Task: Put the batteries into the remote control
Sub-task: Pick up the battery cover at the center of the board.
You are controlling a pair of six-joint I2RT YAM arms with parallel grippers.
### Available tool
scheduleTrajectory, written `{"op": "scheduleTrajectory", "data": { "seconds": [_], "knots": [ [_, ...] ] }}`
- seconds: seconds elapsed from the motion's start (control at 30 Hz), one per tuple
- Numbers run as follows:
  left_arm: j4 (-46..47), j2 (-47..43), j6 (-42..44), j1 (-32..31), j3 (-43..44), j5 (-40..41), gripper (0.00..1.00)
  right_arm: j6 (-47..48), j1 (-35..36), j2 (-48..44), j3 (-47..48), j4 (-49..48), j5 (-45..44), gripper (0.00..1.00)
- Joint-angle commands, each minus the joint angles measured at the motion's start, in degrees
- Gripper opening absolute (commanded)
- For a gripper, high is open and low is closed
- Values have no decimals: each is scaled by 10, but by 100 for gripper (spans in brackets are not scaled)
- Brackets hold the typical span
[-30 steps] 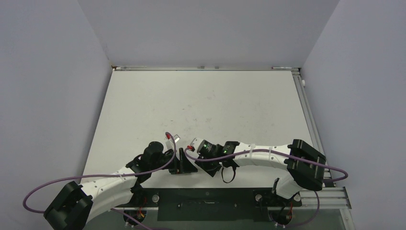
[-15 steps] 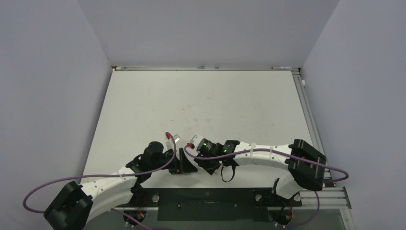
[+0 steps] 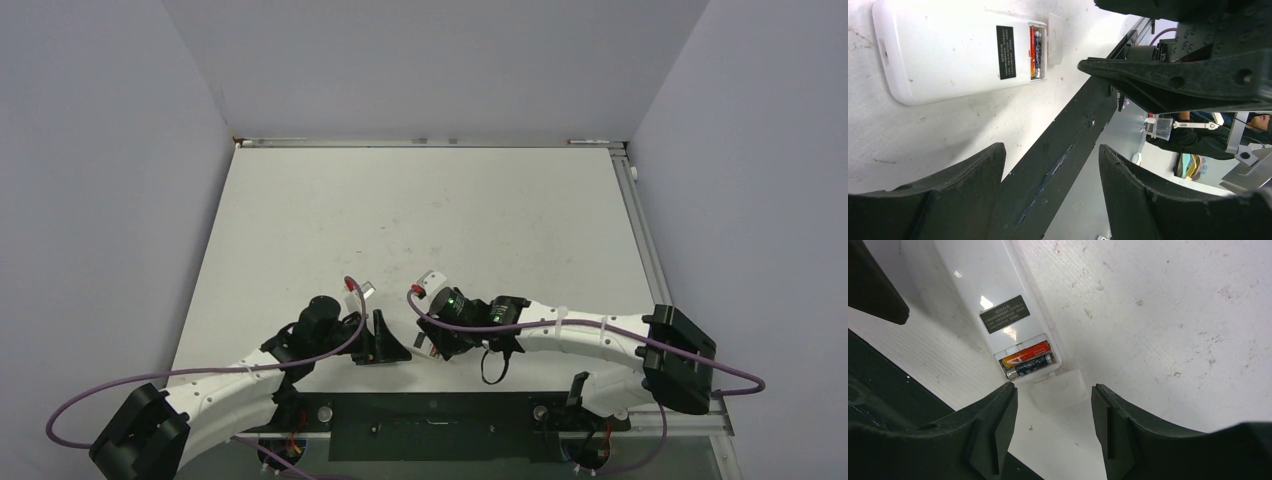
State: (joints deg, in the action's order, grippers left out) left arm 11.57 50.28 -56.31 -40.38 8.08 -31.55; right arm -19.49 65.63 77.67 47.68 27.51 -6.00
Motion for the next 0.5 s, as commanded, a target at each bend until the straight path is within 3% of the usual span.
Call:
{"op": "scheduleTrajectory", "data": {
  "seconds": [0.0, 0.3, 0.47],
  "knots": [
    [-5, -23, 6, 3, 11, 0, 65, -55, -4, -24, -22, -5, -13, 56],
    [-29, -35, 9, 3, 20, -4, 66, -64, -4, -29, -40, 6, -6, 65],
    [-25, -31, 8, 3, 27, -6, 66, -31, -4, -28, -30, 18, 22, 75]
  ]
}}
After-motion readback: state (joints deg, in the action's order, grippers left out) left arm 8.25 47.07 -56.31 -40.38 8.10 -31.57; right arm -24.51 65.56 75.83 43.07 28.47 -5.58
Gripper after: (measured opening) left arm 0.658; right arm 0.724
